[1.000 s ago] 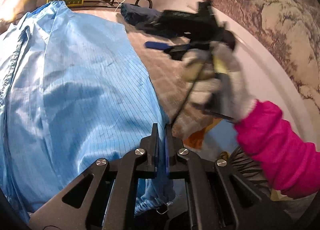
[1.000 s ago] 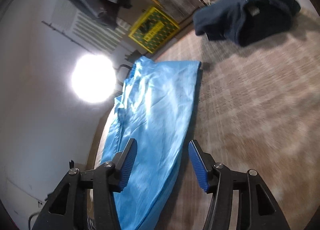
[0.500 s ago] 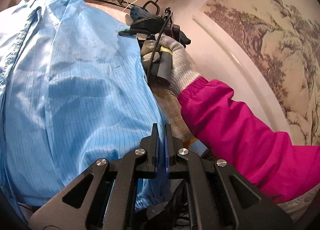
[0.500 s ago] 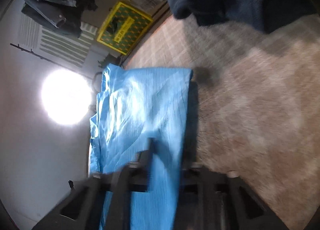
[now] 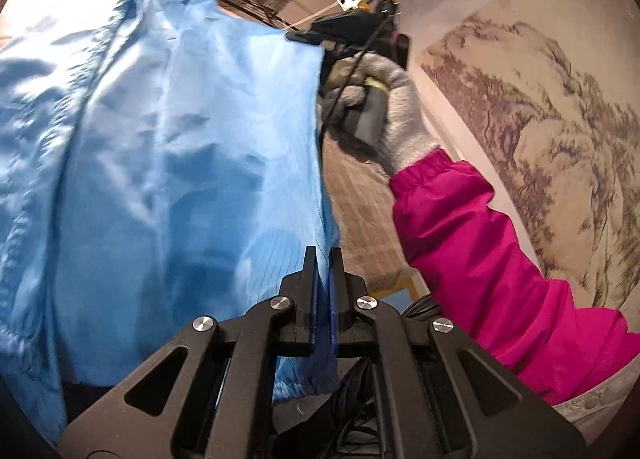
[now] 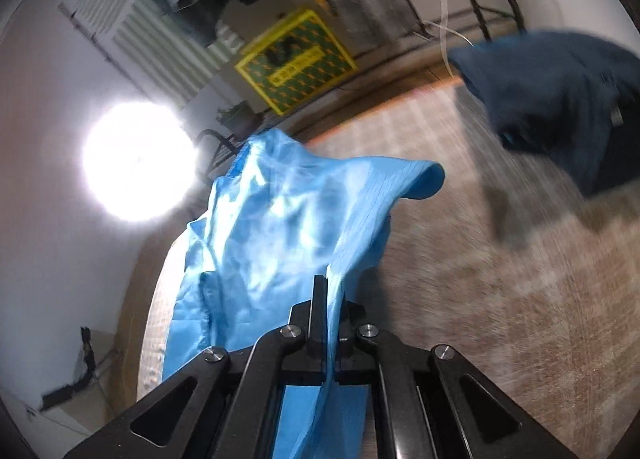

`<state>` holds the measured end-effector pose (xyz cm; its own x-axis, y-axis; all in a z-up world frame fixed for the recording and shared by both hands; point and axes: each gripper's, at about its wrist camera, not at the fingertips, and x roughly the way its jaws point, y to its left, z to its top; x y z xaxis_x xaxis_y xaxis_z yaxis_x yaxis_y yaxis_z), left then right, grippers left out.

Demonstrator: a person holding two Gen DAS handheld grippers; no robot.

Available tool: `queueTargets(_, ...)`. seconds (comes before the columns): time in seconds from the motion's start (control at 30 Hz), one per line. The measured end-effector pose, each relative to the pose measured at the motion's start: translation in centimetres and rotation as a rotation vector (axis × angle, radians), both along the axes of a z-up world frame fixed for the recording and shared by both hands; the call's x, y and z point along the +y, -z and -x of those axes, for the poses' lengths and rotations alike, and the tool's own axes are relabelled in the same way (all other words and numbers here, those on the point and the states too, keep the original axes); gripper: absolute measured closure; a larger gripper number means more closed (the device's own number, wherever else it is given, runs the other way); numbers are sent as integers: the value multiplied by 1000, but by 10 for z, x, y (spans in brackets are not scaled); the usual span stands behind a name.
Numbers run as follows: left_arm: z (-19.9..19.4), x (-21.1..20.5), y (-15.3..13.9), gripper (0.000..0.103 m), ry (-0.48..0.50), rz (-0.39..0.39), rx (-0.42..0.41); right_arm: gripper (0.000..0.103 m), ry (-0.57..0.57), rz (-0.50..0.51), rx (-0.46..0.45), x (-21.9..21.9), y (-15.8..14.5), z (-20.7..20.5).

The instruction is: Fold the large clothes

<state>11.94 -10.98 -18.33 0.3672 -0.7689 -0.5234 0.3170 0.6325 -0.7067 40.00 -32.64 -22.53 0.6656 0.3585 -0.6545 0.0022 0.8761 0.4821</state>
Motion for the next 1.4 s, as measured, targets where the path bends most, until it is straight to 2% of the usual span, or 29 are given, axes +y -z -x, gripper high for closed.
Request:
queueTargets(0.13,5,29,9,101,-50,31,35,103,-74,62,-33,48,-14,-5)
queueTargets(0.27,10,54,22,101,-97,59,88,103,-144,96,-24,97,-10,-17)
queueTargets(0.57,20,94,54,101,-180,39,160,103,-307,268,51,197,33,-34)
queueTargets(0.63,22,96,61,101,-184,28,177,97,-346,263,75,205,43,-36)
queueTargets(0.67,22,97,65,101,-186,28,191,80,-360,255,86,206,46,-37)
queueTargets(0.73,24,99,71,101,-194,32,211,66,-357,228,76,201,45,-34)
queueTargets(0.83,23,101,75,102,-202,41,223,66,-357,118,46,175,28,-26)
queueTargets(0.93,25,103,74,101,-203,49,214,66,-317,71,25,151,14,-13)
queueTargets(1.13,27,106,77,101,-199,45,200,67,-270,-33,-3,91,-14,52)
queueTargets(1.27,29,112,78,101,-216,27,192,67,-283,7,-14,69,-13,126)
queueTargets(1.4,34,117,80,101,-228,-3,192,67,-319,64,45,73,16,186)
